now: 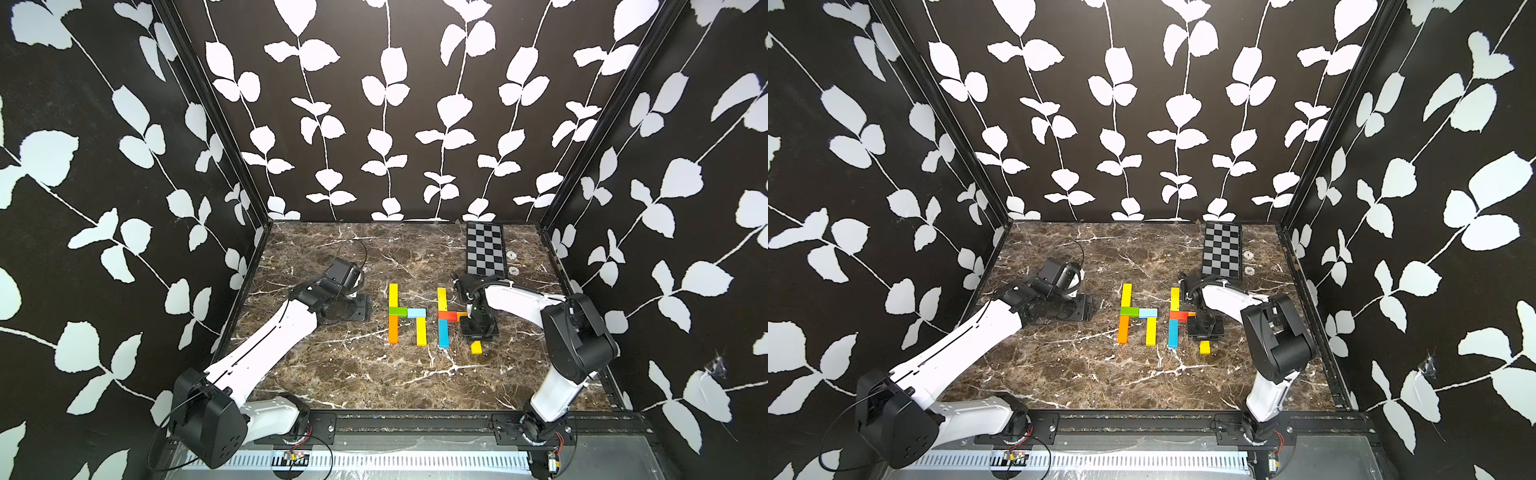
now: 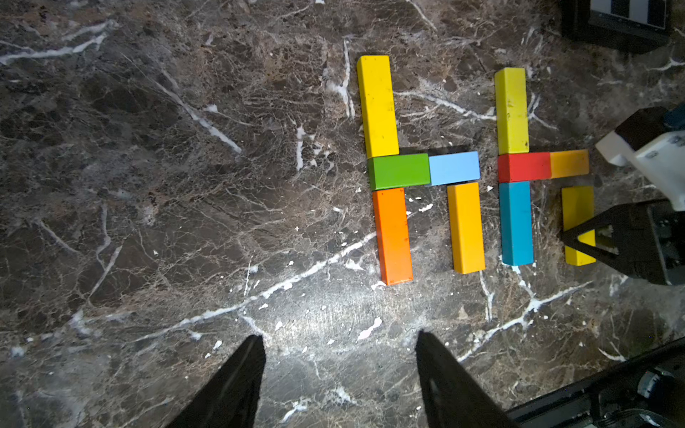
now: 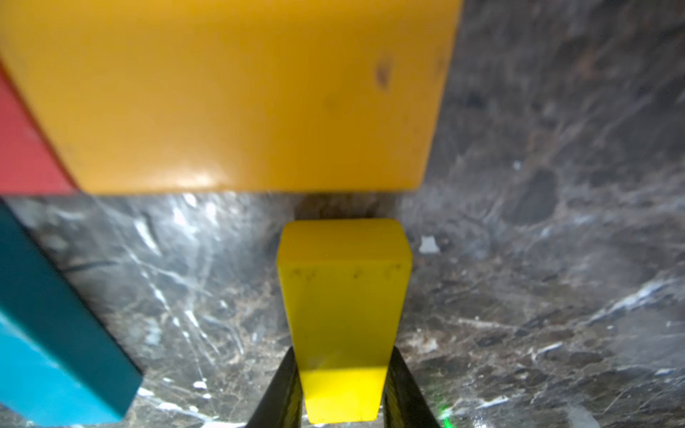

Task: Assemble the letter h with building blocks
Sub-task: Assemble the building block at the center of the board.

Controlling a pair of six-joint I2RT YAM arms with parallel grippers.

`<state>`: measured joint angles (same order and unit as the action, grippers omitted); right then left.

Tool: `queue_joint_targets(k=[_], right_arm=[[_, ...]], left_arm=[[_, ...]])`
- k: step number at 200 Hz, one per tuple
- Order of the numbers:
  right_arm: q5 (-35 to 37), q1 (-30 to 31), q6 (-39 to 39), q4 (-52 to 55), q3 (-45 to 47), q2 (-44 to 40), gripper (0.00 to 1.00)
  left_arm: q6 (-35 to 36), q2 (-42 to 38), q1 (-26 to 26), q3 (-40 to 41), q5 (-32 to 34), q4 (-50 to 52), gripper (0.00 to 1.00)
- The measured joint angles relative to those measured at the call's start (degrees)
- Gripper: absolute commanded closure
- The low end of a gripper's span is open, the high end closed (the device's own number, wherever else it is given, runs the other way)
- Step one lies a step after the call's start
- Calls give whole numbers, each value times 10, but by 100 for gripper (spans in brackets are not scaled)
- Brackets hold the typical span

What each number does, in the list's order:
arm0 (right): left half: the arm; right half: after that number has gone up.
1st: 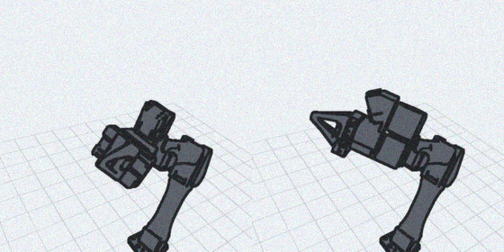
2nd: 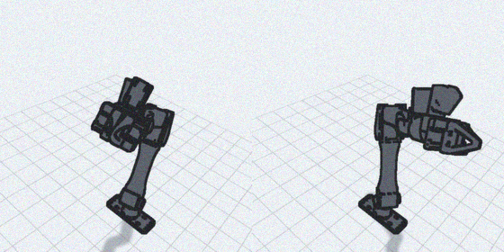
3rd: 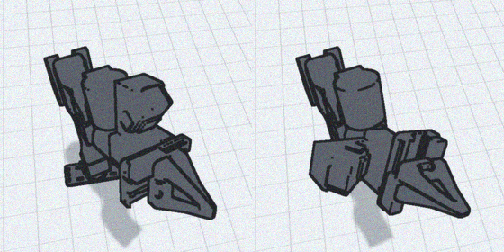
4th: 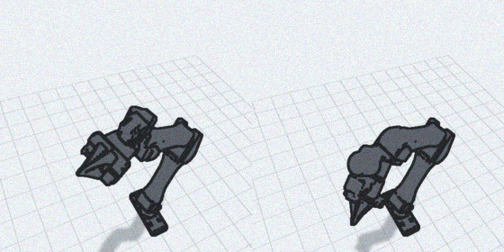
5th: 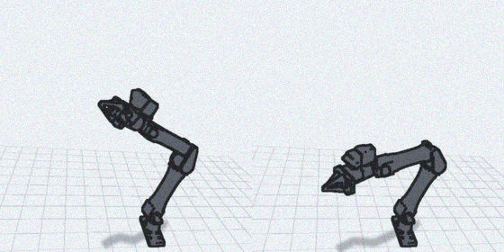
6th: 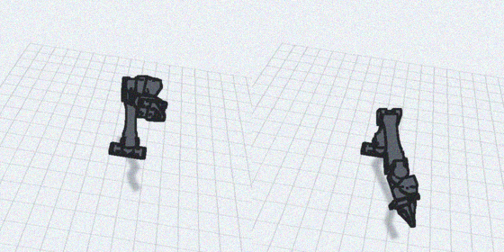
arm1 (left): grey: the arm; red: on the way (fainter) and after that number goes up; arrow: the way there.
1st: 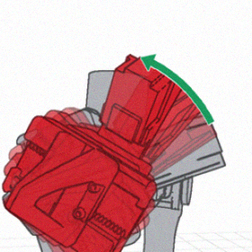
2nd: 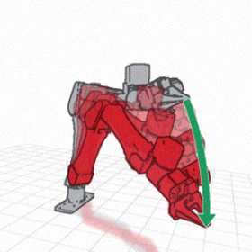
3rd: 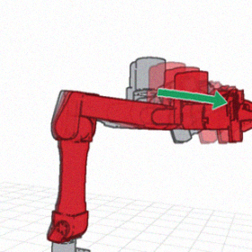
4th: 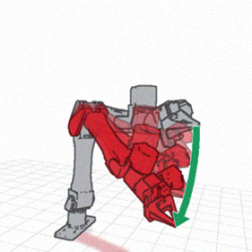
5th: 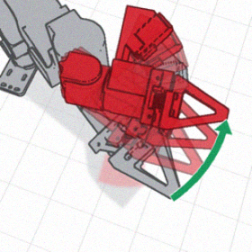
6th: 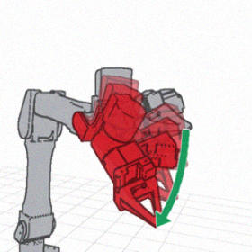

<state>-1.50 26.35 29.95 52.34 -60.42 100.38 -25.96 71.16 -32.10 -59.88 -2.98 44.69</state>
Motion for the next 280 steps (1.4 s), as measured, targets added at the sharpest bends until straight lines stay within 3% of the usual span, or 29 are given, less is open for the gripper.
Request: queue_joint_targets(k=[60, 83, 95, 158, 259, 280], right_arm=[[4, 0, 0, -2, -9, 9, 72], [3, 0, 4, -3, -9, 11, 51], [3, 0, 1, -3, -10, 13, 45], [2, 0, 7, -7, -11, 13, 63], [6, -3, 9, -6, -13, 15, 66], [7, -4, 8, -6, -13, 15, 61]], left_arm=[[0, 2, 0, 0, 0, 0, 33], [0, 2, 0, 0, 0, 0, 33], [0, 2, 0, 0, 0, 0, 33], [0, 2, 0, 0, 0, 0, 33], [0, 2, 0, 4, 0, 0, 33], [0, 2, 0, 5, -1, 0, 33]])
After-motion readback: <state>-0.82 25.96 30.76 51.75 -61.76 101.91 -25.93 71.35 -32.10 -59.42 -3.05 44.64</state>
